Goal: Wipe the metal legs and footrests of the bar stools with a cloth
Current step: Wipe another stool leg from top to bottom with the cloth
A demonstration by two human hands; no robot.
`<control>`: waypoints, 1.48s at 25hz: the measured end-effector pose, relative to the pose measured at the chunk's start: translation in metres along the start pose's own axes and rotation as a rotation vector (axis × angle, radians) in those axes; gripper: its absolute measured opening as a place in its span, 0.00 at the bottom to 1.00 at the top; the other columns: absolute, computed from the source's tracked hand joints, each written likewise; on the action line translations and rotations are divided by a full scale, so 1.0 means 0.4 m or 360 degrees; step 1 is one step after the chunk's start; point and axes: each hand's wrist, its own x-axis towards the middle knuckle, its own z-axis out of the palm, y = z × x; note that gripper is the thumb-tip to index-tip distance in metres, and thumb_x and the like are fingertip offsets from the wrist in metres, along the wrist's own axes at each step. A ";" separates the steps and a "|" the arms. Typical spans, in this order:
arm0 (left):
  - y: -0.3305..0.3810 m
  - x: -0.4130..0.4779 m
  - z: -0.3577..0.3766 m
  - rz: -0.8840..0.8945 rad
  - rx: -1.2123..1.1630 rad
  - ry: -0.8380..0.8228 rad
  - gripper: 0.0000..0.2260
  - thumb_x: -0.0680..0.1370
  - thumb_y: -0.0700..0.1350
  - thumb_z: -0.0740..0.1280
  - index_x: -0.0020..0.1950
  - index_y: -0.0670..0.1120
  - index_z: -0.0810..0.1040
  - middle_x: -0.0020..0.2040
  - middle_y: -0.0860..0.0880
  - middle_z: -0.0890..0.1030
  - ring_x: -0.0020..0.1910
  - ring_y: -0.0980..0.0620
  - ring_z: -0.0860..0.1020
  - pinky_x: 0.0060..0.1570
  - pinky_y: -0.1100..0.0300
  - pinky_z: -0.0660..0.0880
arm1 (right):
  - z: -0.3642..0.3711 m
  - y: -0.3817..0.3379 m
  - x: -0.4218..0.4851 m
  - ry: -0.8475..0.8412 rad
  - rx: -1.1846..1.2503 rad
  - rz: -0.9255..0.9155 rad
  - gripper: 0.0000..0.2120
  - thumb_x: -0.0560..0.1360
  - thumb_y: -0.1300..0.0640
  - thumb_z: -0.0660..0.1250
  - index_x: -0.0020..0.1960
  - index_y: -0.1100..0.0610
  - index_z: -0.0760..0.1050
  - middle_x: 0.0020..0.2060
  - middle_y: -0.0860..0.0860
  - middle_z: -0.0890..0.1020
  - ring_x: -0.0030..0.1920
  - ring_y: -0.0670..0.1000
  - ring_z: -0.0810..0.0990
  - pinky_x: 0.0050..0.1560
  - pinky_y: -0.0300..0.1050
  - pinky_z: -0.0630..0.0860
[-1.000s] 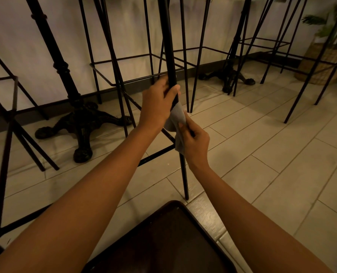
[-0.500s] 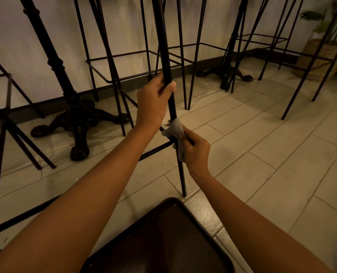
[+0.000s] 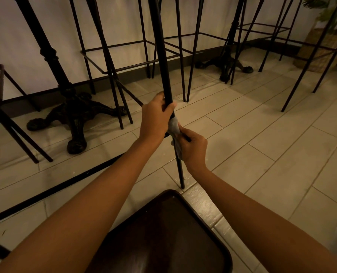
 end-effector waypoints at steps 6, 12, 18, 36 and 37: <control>-0.013 -0.003 -0.002 0.0002 0.0017 -0.0072 0.13 0.76 0.41 0.65 0.59 0.37 0.75 0.54 0.40 0.81 0.55 0.46 0.79 0.57 0.56 0.75 | -0.022 0.007 0.019 -0.0004 -0.0071 -0.0168 0.13 0.70 0.71 0.65 0.53 0.63 0.80 0.45 0.58 0.84 0.43 0.47 0.79 0.43 0.22 0.71; -0.022 -0.002 0.000 0.0012 0.0039 -0.0101 0.12 0.77 0.42 0.65 0.58 0.39 0.76 0.54 0.41 0.81 0.54 0.48 0.80 0.53 0.61 0.76 | 0.013 0.036 0.000 0.0142 -0.0022 -0.0284 0.09 0.70 0.67 0.67 0.50 0.64 0.80 0.43 0.51 0.76 0.43 0.37 0.73 0.45 0.23 0.68; -0.031 -0.005 0.001 0.0072 -0.0029 -0.0049 0.12 0.76 0.42 0.66 0.58 0.39 0.76 0.51 0.42 0.82 0.50 0.53 0.80 0.51 0.61 0.77 | 0.014 0.080 -0.009 0.0086 0.0067 -0.0026 0.05 0.67 0.71 0.69 0.40 0.64 0.79 0.38 0.60 0.79 0.37 0.38 0.74 0.39 0.26 0.69; -0.031 -0.008 0.005 0.0082 -0.0067 -0.0042 0.13 0.76 0.42 0.65 0.59 0.39 0.75 0.52 0.42 0.82 0.51 0.54 0.79 0.50 0.66 0.76 | 0.021 0.117 -0.046 0.0092 -0.0228 -0.0270 0.10 0.70 0.68 0.68 0.52 0.63 0.80 0.39 0.59 0.78 0.40 0.51 0.73 0.38 0.38 0.70; -0.031 -0.008 0.006 0.0084 -0.0068 -0.0038 0.13 0.76 0.42 0.65 0.59 0.39 0.75 0.52 0.42 0.82 0.51 0.53 0.79 0.51 0.66 0.76 | 0.019 0.124 -0.049 0.0077 -0.0250 -0.0265 0.10 0.70 0.68 0.68 0.52 0.63 0.80 0.39 0.59 0.77 0.39 0.52 0.73 0.37 0.40 0.70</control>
